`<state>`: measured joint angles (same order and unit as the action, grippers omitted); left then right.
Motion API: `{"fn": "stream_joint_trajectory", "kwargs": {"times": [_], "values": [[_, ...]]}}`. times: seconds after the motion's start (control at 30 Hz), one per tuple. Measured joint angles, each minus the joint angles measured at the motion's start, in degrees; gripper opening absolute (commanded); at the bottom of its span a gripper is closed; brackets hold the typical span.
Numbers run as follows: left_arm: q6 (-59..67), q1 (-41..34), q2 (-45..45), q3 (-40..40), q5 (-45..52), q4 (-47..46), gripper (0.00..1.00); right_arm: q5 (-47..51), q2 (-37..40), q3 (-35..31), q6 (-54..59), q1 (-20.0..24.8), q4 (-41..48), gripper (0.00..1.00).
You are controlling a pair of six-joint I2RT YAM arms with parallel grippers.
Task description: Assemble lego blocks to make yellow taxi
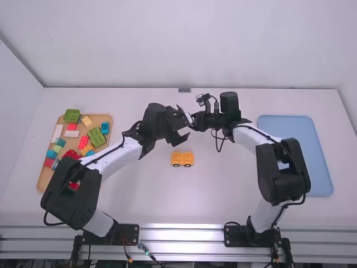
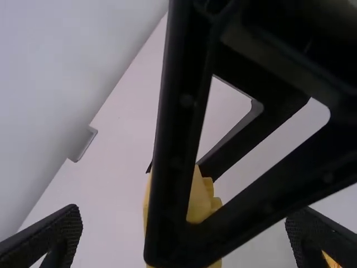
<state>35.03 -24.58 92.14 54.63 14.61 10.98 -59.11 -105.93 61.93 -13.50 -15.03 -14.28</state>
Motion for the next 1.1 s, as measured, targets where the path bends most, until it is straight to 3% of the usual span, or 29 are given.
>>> {"fn": "stream_joint_trajectory", "kwargs": {"times": [0.1, 0.23, 0.4, 0.67, 0.83, 1.0, 1.1], "values": [[-2.58, 0.00, 0.00, 0.00, -1.46, -0.92, 0.99, 0.63, 0.02, 0.00, 0.48, 0.31, 0.00, 0.24], [-4.02, 0.55, 0.00, 0.72, -0.44, -9.53, 0.99, 0.92, 0.00, 0.00, 2.05, 1.62, 0.20, 0.24], [-3.69, 4.63, 0.00, 7.19, 9.75, -21.24, 0.99, 1.01, 0.02, 0.00, 6.56, 3.19, 1.99, 0.24], [-2.62, 13.75, -0.24, 11.54, 25.88, -23.85, 0.99, 1.01, 0.02, 0.22, 14.08, 3.80, 4.72, 0.23], [-2.16, 16.61, -0.24, 11.54, 35.04, -23.87, 0.99, 0.76, 0.00, 4.76, 25.20, 3.78, 19.96, 0.18], [-1.51, 16.85, 0.11, 11.54, 40.70, -23.85, 0.99, 0.28, 0.00, 14.49, 42.77, 2.23, 39.12, 0.13], [-0.81, 16.81, 0.87, 11.52, 42.93, -23.98, 0.99, 0.13, 0.00, 17.77, 50.16, 1.03, 45.18, 0.12]]}}
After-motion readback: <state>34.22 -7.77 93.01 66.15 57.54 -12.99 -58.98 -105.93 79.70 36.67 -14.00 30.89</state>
